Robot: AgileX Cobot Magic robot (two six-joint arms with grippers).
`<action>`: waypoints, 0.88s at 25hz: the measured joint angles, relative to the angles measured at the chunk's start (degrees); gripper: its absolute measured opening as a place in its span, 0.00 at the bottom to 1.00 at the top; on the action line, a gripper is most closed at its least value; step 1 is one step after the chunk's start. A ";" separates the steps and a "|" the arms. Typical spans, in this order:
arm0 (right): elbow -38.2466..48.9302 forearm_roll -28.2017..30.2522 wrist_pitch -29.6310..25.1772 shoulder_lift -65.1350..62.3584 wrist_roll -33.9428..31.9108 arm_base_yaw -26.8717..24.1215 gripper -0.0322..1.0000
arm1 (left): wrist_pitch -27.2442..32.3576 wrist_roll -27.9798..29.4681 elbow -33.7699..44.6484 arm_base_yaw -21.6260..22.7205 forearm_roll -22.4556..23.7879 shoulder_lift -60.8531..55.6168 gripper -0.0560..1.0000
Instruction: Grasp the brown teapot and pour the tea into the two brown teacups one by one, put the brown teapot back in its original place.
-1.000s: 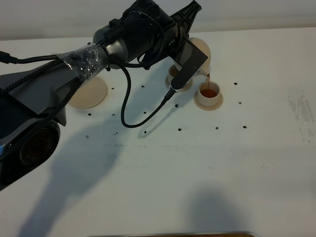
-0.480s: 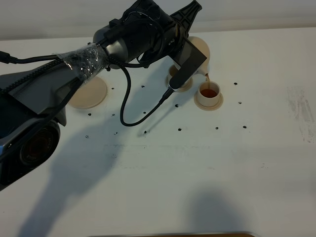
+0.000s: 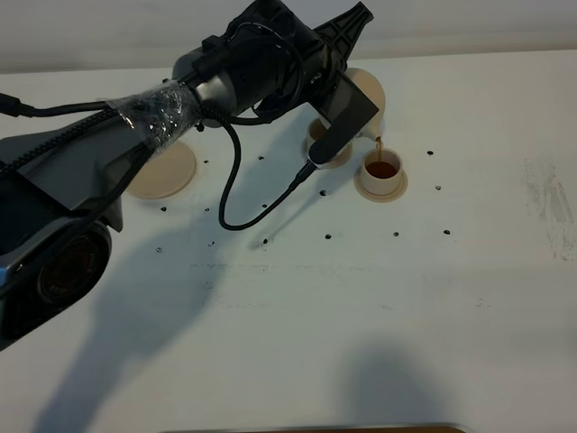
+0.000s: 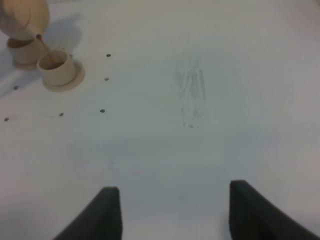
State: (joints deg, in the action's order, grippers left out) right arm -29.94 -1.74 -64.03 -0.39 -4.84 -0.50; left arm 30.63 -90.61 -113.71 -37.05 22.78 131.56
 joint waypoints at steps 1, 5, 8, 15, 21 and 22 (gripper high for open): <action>0.00 0.00 0.00 0.00 0.00 0.00 0.50 | -0.07 -0.04 0.00 -0.12 0.12 0.00 0.13; 0.00 0.00 0.00 0.00 0.00 0.00 0.50 | -0.31 -0.31 0.00 -0.37 1.49 0.00 0.13; 0.00 0.00 0.00 0.00 0.00 0.00 0.50 | -0.31 -0.50 0.00 -0.48 1.69 0.00 0.13; 0.00 0.00 0.00 0.00 0.00 0.00 0.50 | -0.31 -1.03 0.00 -0.54 2.77 0.00 0.13; 0.00 0.00 0.00 0.00 0.00 0.00 0.50 | -0.37 -1.26 0.00 -0.58 3.12 0.62 0.13; 0.00 0.00 0.00 0.00 0.00 0.00 0.50 | -0.37 -1.26 0.00 -0.58 3.12 0.83 0.13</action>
State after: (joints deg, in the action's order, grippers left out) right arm -29.94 -1.74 -64.03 -0.39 -4.84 -0.50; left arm 30.26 -91.87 -113.71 -37.63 25.90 132.39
